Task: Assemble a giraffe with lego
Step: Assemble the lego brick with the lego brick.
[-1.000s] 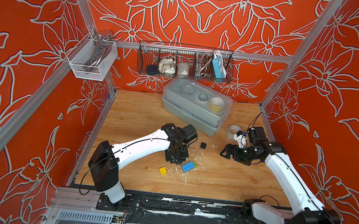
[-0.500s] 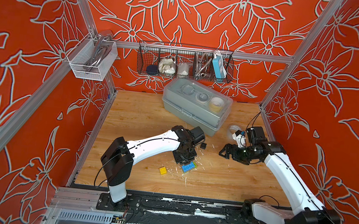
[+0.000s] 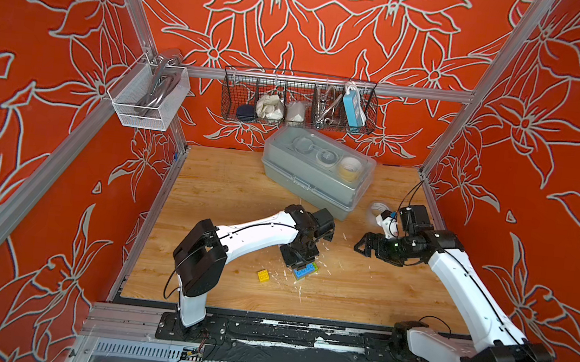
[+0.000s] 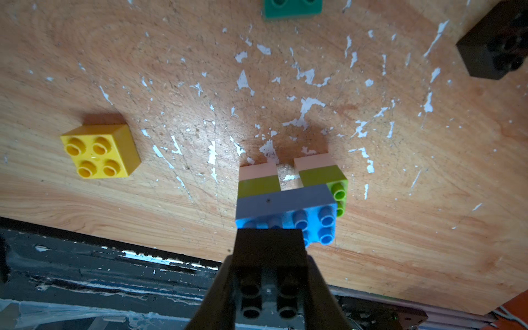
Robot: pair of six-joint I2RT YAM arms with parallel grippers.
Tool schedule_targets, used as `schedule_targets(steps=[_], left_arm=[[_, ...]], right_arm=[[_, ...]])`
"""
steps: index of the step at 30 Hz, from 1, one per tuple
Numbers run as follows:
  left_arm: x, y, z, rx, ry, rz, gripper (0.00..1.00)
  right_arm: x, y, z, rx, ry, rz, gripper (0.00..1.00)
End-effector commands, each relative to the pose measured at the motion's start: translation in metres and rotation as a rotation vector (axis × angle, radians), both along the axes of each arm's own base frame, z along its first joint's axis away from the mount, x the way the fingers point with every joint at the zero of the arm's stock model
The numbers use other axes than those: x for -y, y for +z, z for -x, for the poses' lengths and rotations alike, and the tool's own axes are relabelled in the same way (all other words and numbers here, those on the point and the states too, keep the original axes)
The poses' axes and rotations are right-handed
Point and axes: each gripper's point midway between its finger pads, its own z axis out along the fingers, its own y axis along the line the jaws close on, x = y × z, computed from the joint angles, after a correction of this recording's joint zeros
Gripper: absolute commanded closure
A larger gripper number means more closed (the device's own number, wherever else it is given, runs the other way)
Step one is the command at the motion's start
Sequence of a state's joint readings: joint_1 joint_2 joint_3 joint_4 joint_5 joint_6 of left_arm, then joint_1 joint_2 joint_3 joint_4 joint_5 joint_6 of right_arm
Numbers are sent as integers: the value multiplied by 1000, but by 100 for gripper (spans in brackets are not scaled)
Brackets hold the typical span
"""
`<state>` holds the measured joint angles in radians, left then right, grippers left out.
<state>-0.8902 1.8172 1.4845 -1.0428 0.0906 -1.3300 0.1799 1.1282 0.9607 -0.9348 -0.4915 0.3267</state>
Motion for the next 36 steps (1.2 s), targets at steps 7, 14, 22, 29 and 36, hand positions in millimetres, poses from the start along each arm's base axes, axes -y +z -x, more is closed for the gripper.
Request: schedule_targets(steps=[7,14,22,29,36], left_arm=[[0,-6,9,-43,-8,-32,77],[7,-12,7,-57,-15,-25,77],[6,-18,14,-94,-9,-26,77],[6,-22,19,-117,-15,-30,77],[4,-28,16,-125,-26,-75,76]], right_arm=[[-2,-2,4,-9,9,-4,4],[-2,-2,3,-11,13,-3,4],[-1,-3,2,-13,9,3,4],[-1,-4,0,-12,7,8,5],[-1,-4,0,-10,7,9,4]])
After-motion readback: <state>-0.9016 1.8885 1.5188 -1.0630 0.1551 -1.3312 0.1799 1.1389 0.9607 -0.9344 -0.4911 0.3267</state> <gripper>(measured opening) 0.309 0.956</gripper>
